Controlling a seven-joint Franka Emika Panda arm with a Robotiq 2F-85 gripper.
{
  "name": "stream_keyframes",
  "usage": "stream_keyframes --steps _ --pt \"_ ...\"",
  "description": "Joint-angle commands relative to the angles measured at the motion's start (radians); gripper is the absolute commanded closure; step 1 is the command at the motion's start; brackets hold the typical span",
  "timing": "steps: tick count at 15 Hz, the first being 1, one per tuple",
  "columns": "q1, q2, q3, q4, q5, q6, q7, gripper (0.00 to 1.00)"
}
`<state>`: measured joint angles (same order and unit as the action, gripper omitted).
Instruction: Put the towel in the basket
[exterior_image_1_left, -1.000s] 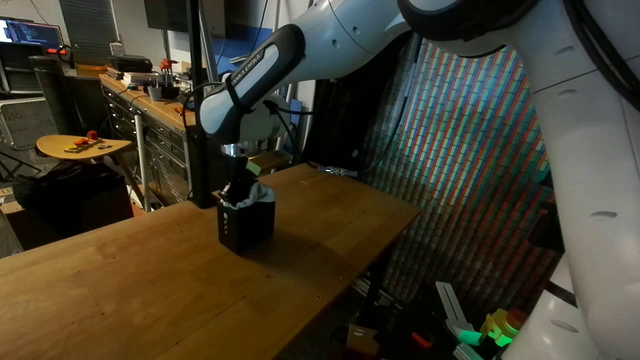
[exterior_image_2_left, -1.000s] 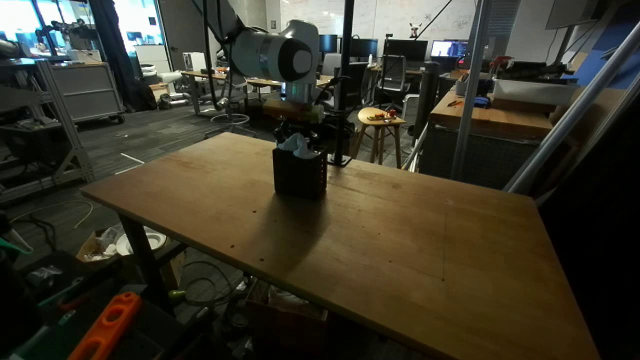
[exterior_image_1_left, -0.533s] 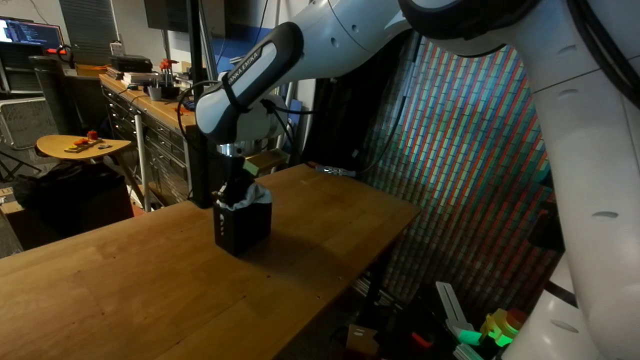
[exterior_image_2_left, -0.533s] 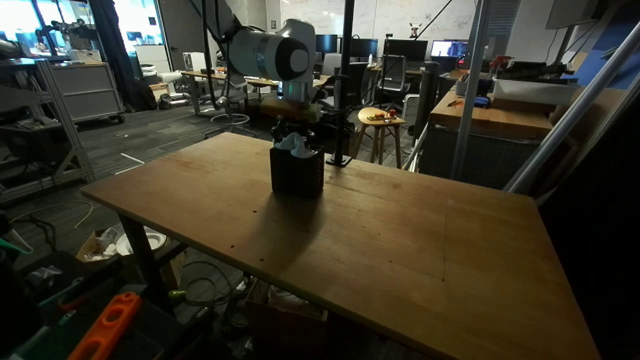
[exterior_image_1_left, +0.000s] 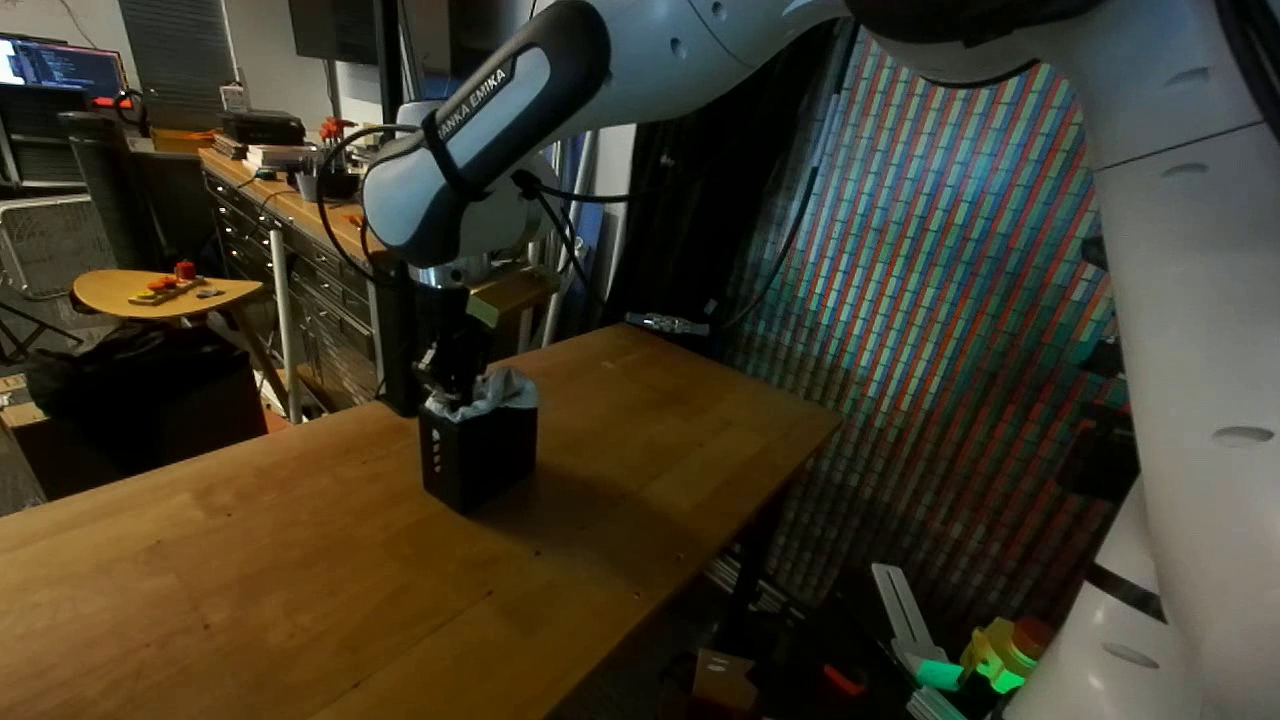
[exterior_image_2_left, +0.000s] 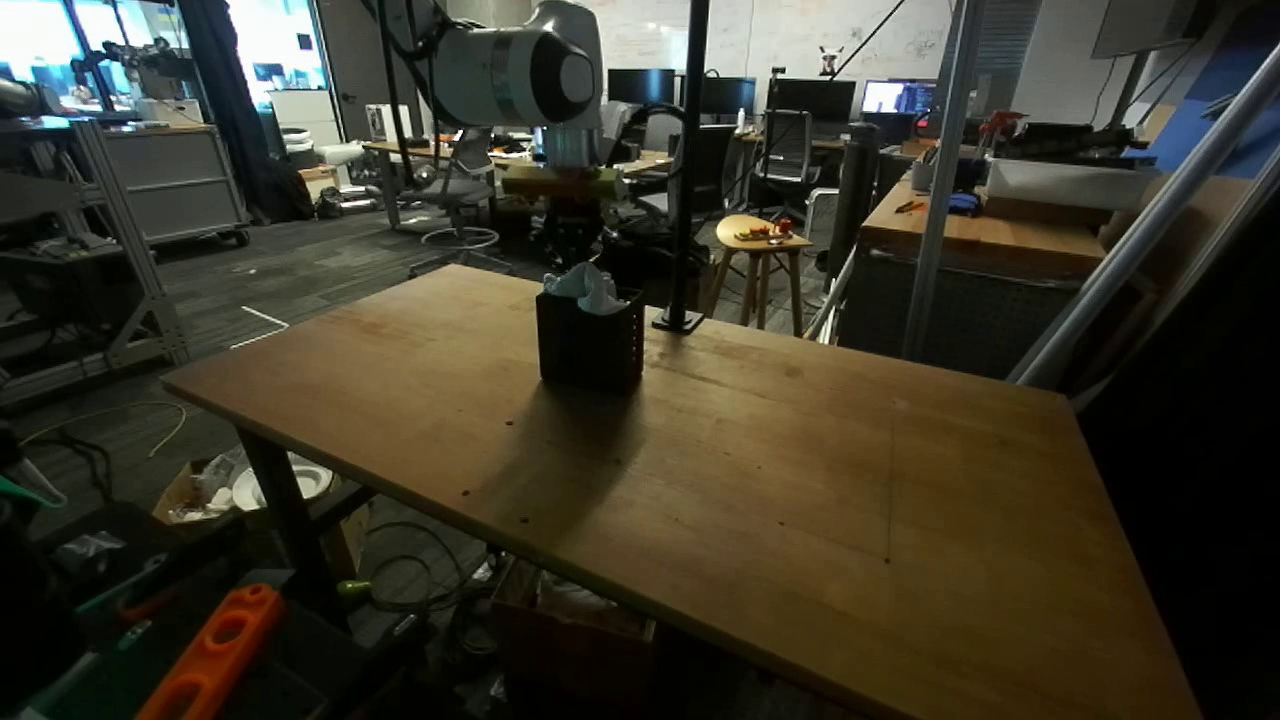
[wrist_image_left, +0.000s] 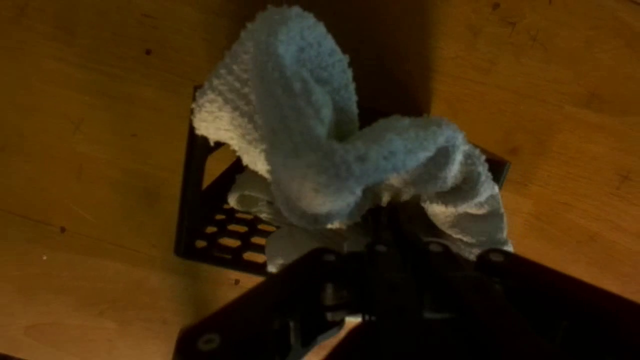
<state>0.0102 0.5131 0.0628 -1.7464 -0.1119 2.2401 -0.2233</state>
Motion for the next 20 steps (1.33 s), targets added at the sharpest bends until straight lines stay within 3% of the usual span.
stream_keyframes --steps 1,10,11,12,20 --pt "0.033 -0.071 -0.027 -0.017 -0.047 -0.039 0.057 0.91" --pt "0.028 -0.204 -0.066 -0.098 -0.135 -0.071 0.111 0.88" --pt "0.028 -0.215 -0.067 -0.107 -0.131 -0.070 0.122 0.80" --pt "0.028 -0.224 -0.069 -0.116 -0.129 -0.068 0.132 0.61" --pt "0.031 -0.255 -0.064 -0.191 -0.113 -0.048 0.208 0.03"
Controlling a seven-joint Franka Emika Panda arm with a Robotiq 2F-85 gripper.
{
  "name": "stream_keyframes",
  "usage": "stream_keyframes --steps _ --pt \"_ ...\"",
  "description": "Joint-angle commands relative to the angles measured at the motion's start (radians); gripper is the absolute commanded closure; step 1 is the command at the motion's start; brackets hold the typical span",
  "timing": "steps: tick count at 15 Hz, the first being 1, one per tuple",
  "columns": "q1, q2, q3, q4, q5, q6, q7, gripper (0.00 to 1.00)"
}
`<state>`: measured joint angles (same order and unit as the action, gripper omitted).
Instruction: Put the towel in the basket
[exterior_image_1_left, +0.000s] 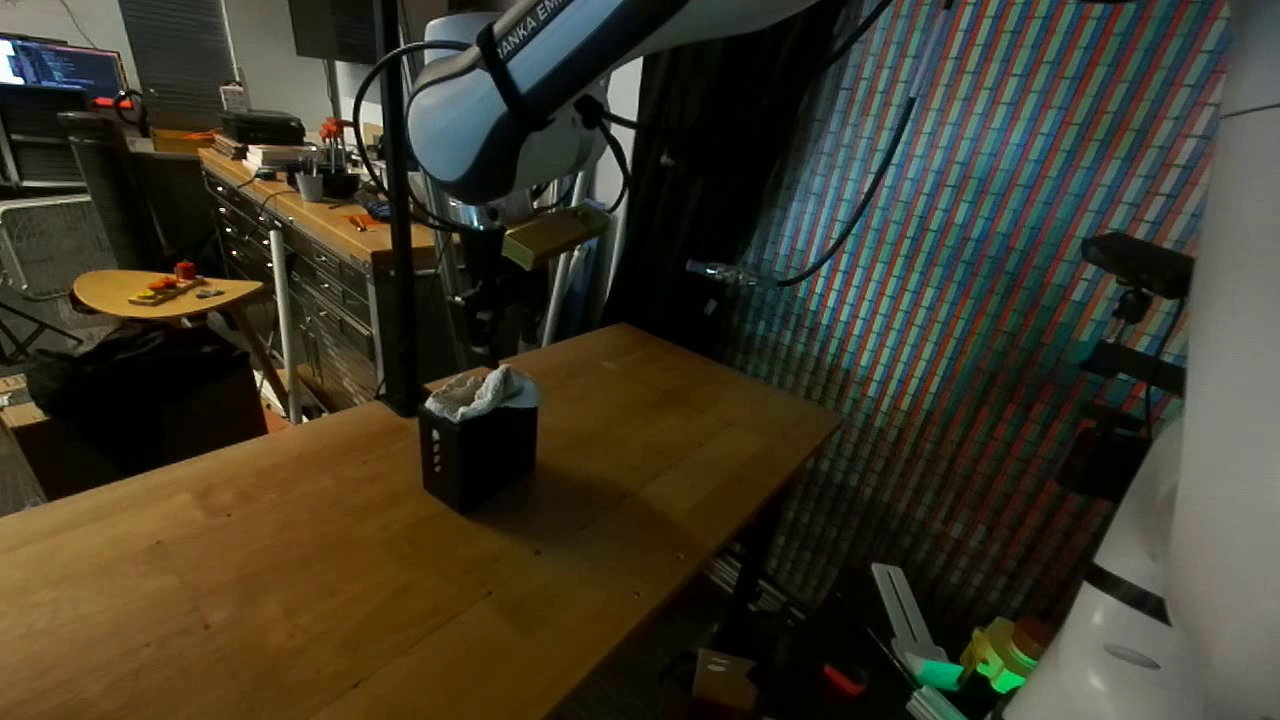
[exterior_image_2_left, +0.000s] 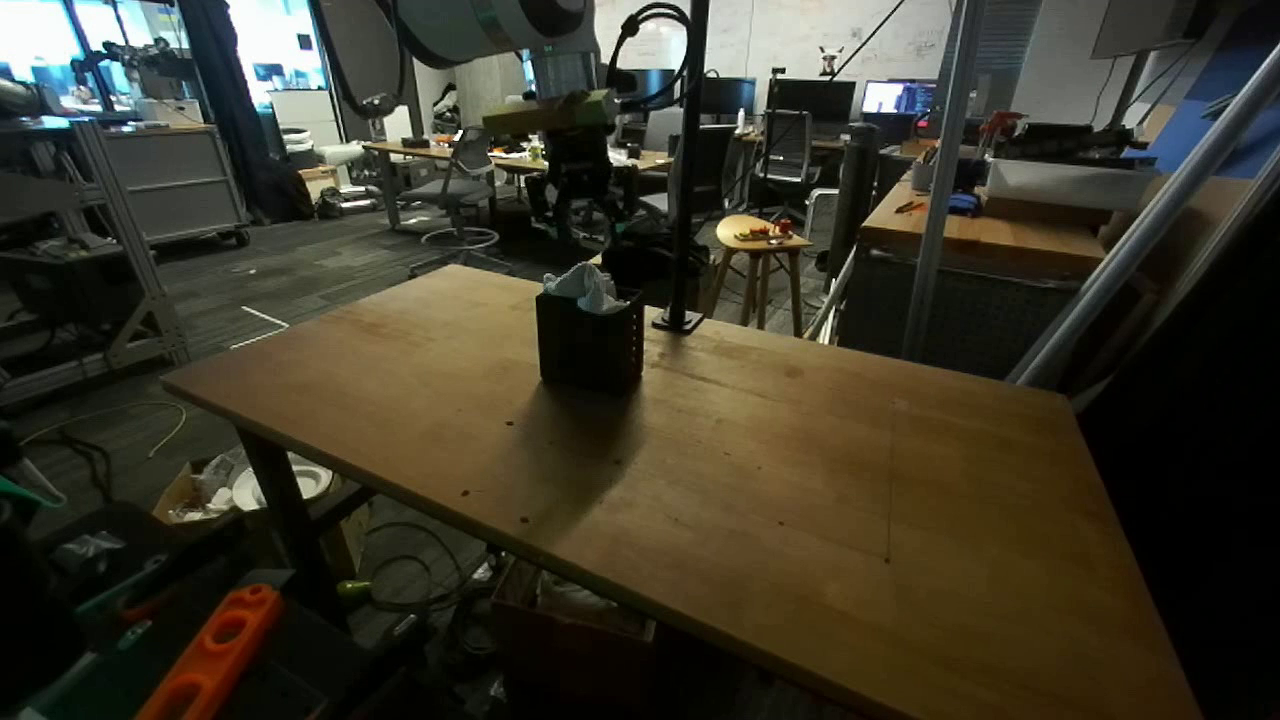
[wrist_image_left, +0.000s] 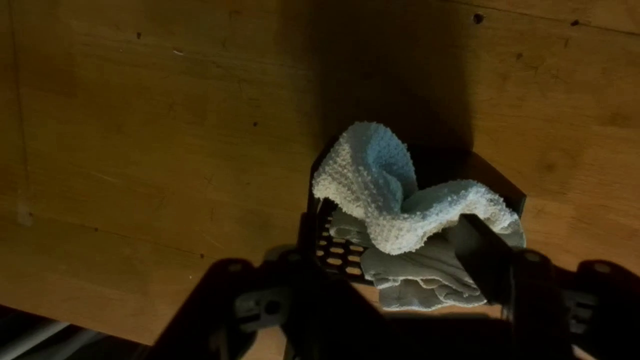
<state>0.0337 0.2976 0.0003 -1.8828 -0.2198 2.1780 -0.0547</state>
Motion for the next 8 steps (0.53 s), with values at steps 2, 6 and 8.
stream_keyframes --steps 2,6,8 --pt "0.005 -0.038 -0.002 -0.076 0.000 0.024 0.051 0.00" --pt "0.002 -0.027 0.001 -0.097 0.009 0.039 0.056 0.26" --pt "0.001 -0.020 0.001 -0.095 0.010 0.038 0.048 0.43"
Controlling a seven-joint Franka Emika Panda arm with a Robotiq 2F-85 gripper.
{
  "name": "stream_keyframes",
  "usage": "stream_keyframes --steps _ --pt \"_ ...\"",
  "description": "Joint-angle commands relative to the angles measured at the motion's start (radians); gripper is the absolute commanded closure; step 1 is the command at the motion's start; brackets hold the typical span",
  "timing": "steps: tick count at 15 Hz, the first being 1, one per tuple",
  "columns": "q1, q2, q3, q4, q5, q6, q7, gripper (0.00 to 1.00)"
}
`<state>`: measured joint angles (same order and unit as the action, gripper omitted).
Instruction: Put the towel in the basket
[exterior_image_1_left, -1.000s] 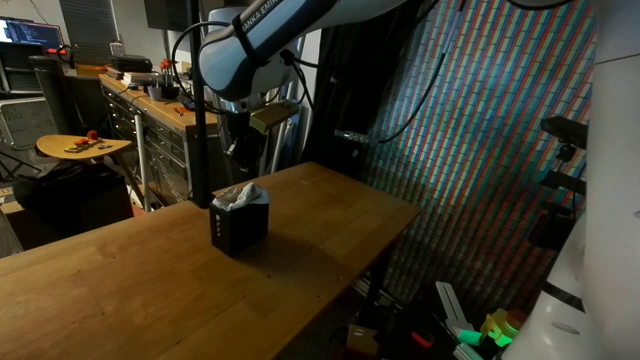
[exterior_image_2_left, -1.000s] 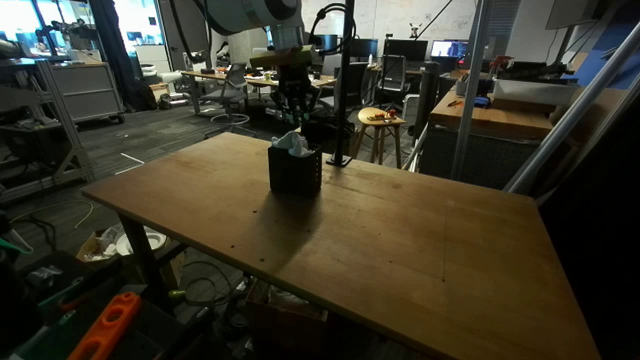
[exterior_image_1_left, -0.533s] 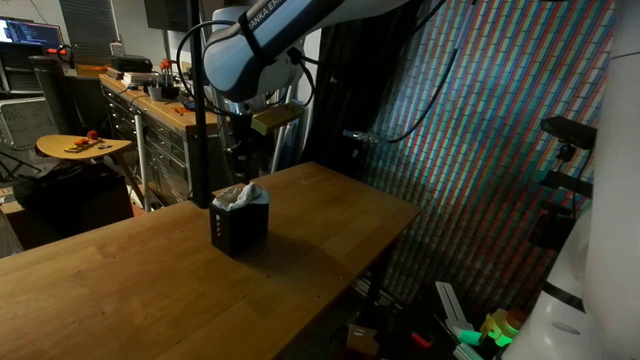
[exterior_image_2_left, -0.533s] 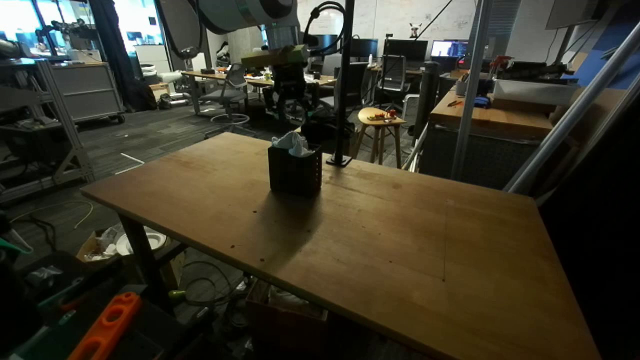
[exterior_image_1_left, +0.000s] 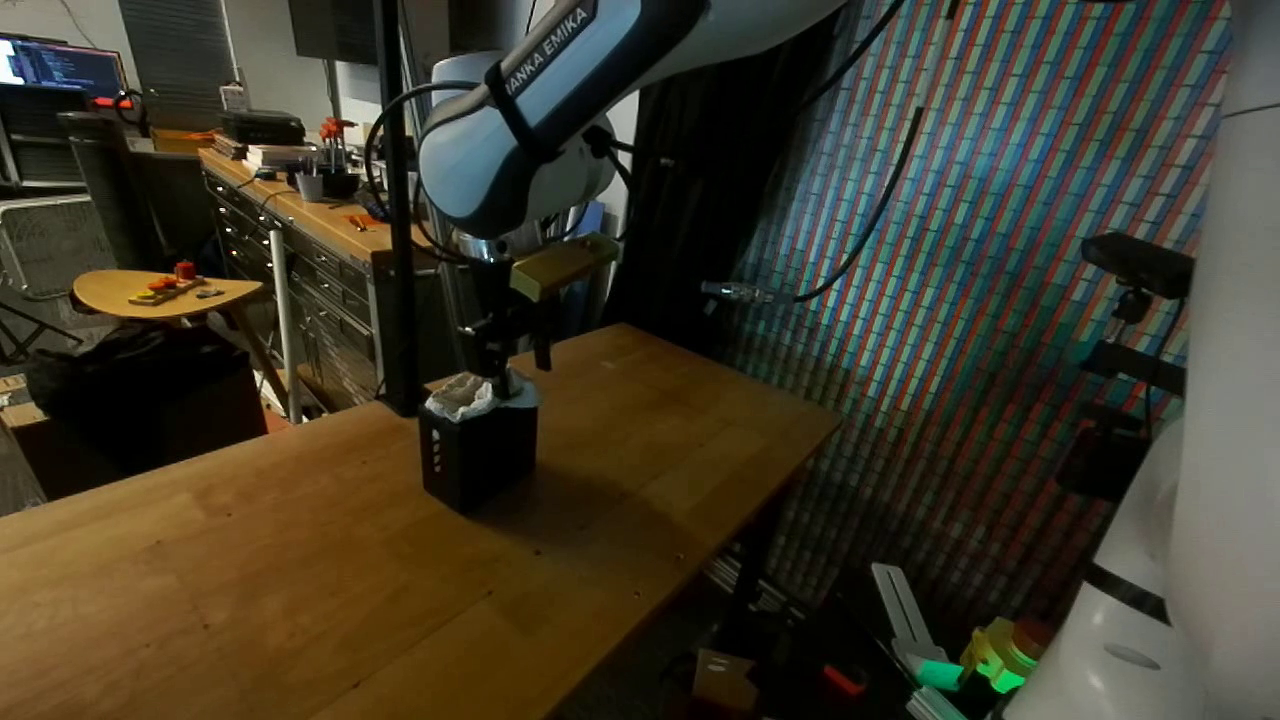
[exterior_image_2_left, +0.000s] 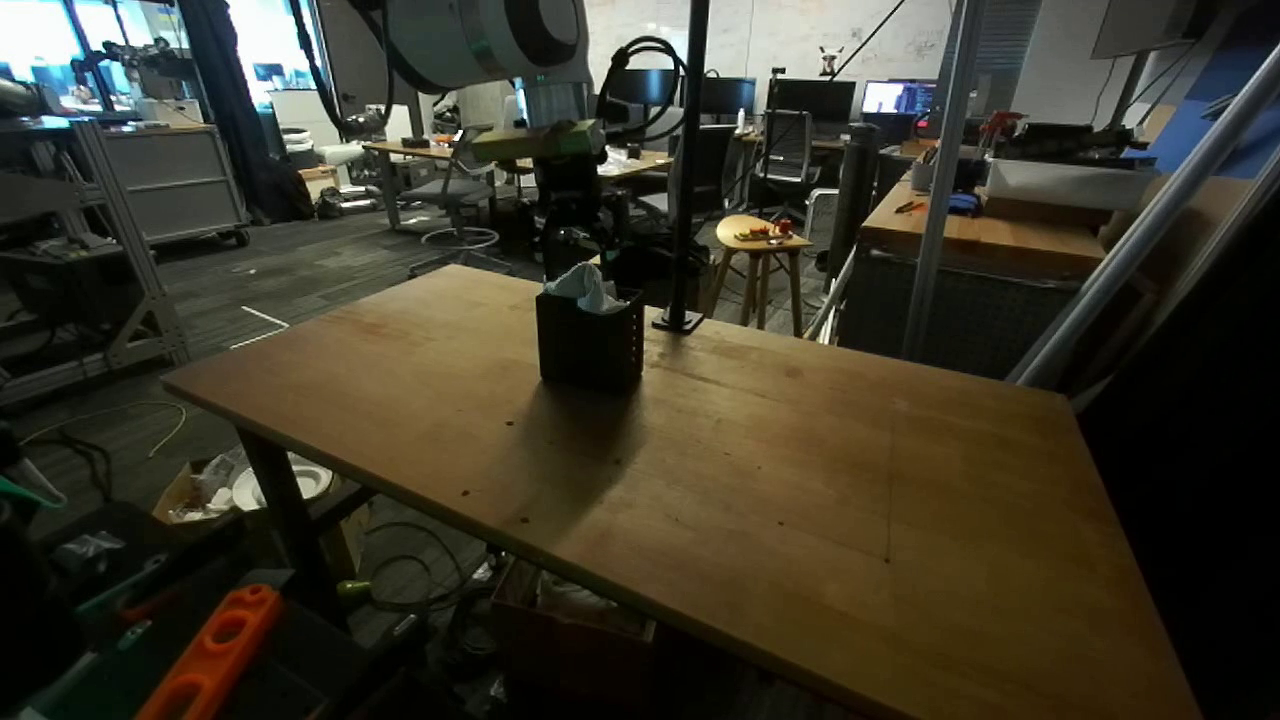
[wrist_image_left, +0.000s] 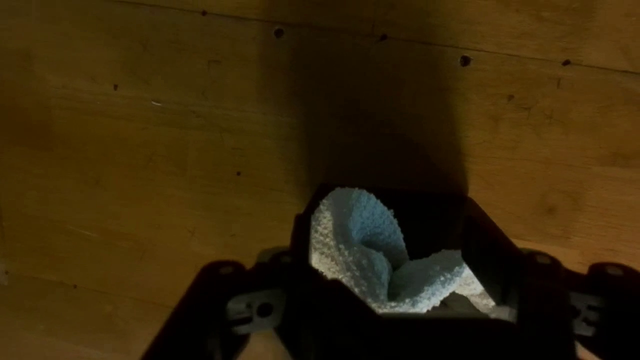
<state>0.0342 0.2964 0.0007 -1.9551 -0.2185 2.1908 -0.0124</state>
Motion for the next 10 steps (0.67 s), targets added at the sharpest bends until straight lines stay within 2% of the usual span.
stream_keyframes --steps 1,4,6,10 --pt "0.000 -0.016 0.001 -0.020 0.008 0.025 0.002 0.50" --pt "-0.003 -0.007 0.000 -0.010 0.009 0.025 -0.007 0.74" --pt "-0.005 -0.001 0.000 -0.004 0.011 0.033 -0.010 0.70" --pt "-0.009 0.013 0.001 -0.002 0.020 0.059 -0.016 0.52"
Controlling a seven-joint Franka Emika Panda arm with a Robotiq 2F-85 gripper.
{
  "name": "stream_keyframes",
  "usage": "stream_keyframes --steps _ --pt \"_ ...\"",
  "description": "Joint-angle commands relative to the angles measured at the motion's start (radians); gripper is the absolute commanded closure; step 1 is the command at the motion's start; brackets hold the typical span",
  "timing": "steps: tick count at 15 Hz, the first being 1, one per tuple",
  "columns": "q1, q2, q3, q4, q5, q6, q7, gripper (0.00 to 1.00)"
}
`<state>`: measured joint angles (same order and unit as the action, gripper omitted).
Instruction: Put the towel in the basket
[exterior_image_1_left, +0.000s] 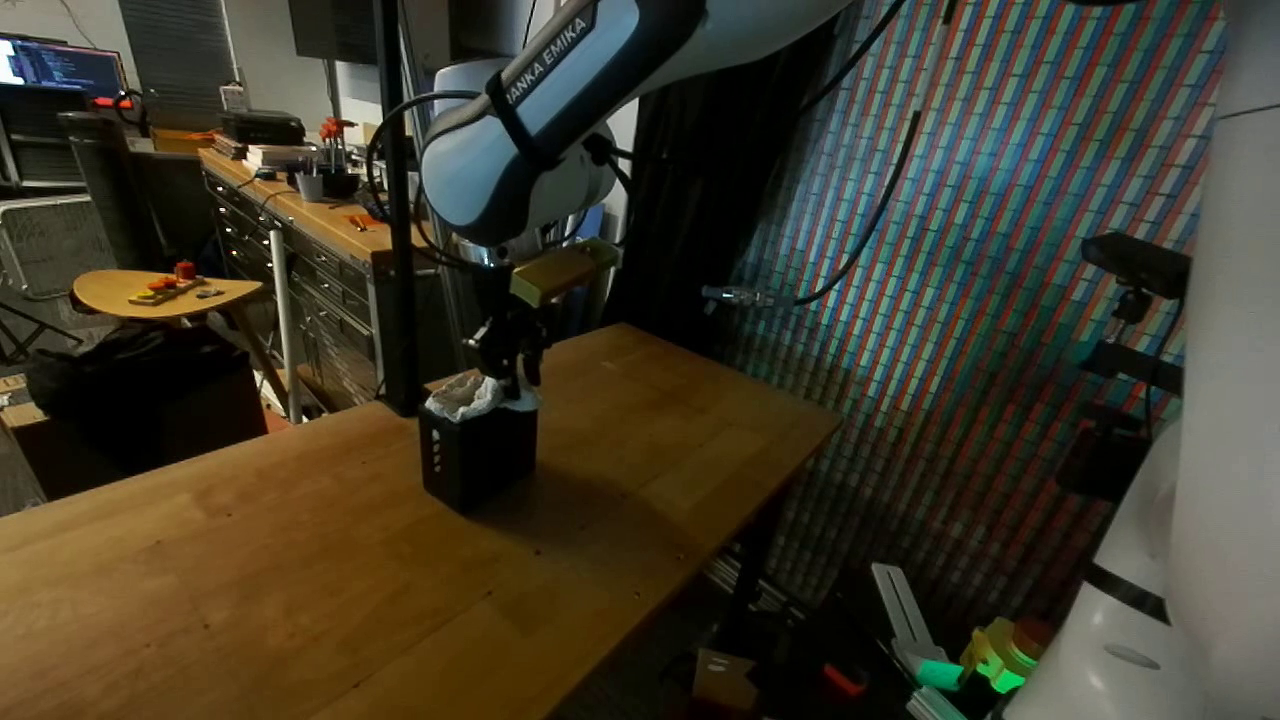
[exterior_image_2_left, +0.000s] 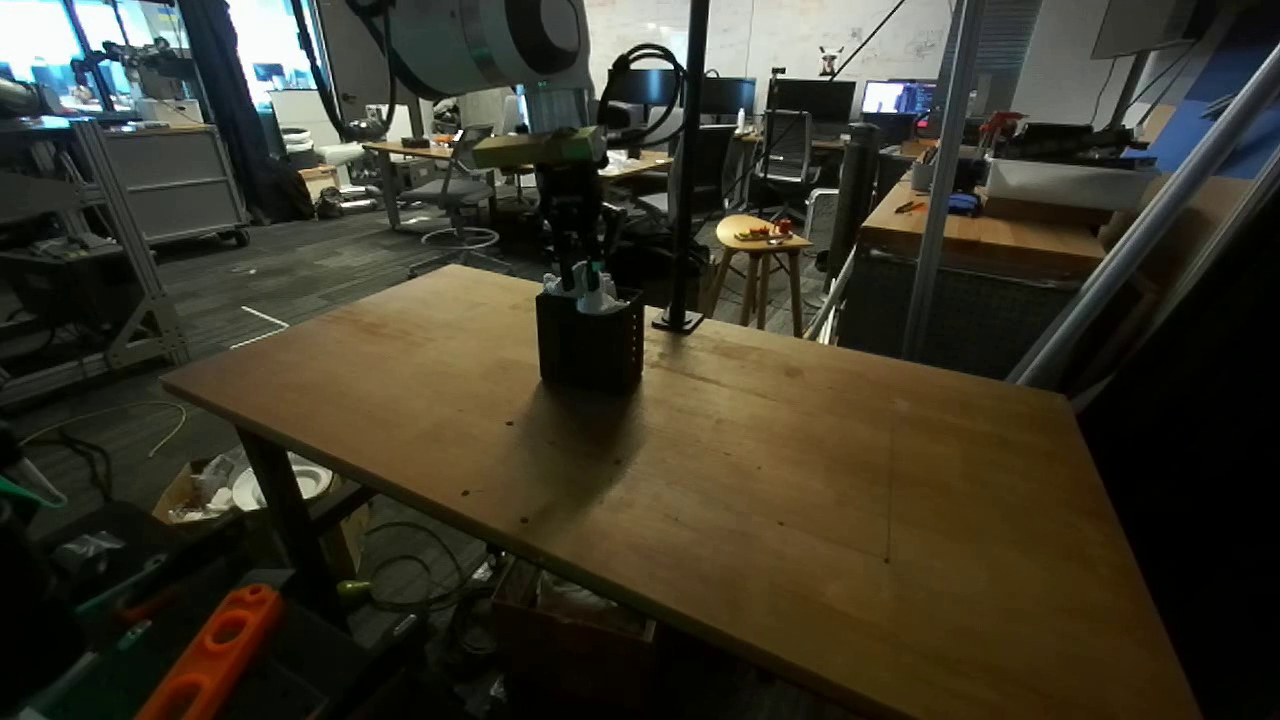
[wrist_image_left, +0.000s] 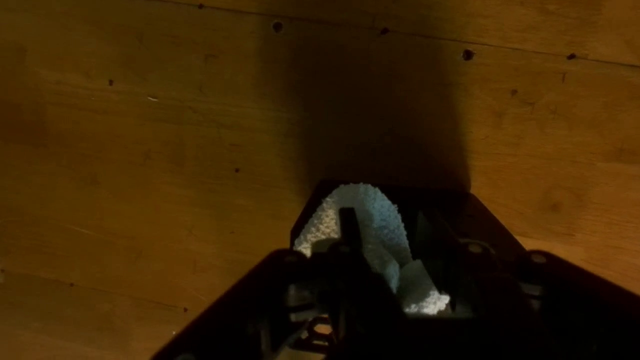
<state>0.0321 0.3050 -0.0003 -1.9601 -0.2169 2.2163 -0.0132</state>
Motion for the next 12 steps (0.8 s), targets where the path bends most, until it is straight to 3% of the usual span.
stream_keyframes --steps 1,4,5,6,9,12 --pt "-0.008 0.010 0.003 0.002 0.022 0.043 -0.016 0.48" --pt "-0.008 0.022 0.004 0.002 0.028 0.058 -0.019 0.49" --pt "-0.008 0.025 0.004 0.001 0.029 0.062 -0.020 0.55" --pt "-0.008 0.028 0.003 0.001 0.029 0.065 -0.019 0.74" --pt "-0.006 0.033 0.002 0.003 0.025 0.068 -0.015 0.92" --pt "0.003 0.026 -0.001 0.020 0.008 0.053 -0.006 0.96"
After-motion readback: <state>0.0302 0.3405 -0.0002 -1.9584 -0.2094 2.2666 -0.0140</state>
